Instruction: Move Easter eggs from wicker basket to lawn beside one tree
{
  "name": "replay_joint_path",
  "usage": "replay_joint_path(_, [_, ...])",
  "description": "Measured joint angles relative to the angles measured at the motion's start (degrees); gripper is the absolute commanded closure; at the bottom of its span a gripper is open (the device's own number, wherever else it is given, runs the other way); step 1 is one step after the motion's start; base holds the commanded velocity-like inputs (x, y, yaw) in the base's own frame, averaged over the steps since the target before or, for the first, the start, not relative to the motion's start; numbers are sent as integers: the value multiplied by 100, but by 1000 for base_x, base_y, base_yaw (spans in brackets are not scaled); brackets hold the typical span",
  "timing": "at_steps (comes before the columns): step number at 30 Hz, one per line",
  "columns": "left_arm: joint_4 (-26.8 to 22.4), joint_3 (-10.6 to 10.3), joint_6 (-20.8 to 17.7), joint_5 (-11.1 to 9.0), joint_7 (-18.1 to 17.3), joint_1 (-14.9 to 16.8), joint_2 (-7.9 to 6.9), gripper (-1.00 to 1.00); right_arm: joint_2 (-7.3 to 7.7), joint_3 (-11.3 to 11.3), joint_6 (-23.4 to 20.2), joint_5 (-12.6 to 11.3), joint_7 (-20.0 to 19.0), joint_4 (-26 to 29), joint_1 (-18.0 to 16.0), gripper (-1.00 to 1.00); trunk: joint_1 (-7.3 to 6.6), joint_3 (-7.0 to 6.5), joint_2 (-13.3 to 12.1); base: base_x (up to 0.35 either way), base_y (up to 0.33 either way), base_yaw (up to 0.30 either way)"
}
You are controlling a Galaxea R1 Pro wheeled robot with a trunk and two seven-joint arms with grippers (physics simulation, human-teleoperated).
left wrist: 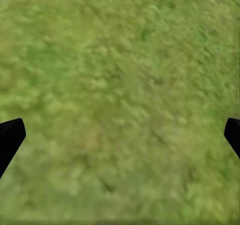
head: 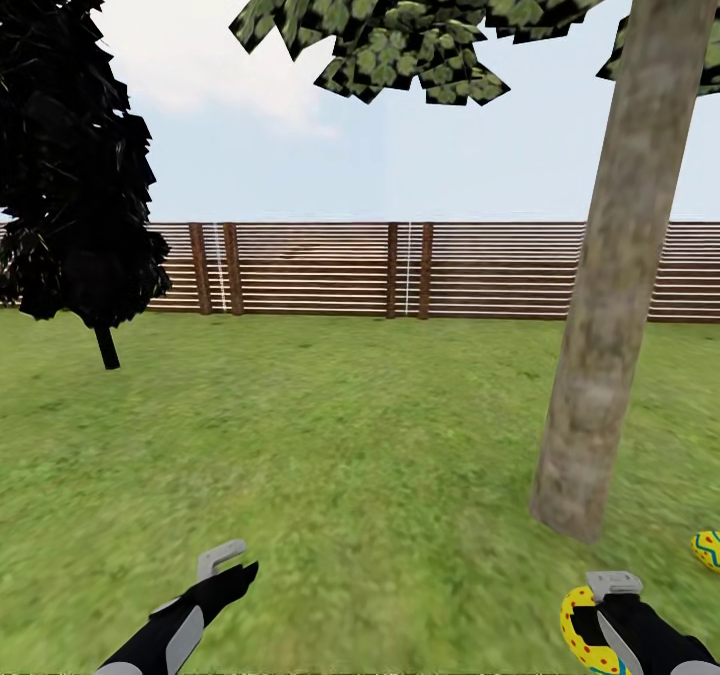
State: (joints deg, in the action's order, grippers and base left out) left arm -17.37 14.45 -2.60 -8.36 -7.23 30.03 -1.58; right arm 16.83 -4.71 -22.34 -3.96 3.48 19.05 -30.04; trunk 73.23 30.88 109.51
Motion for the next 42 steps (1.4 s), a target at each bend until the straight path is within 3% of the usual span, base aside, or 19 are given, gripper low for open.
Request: replay_joint_path(42, [-79, -9, 6, -15, 2, 0, -26, -100, -9, 0, 0, 0, 0, 0, 0, 100, 923, 754, 1685, 0, 0, 0])
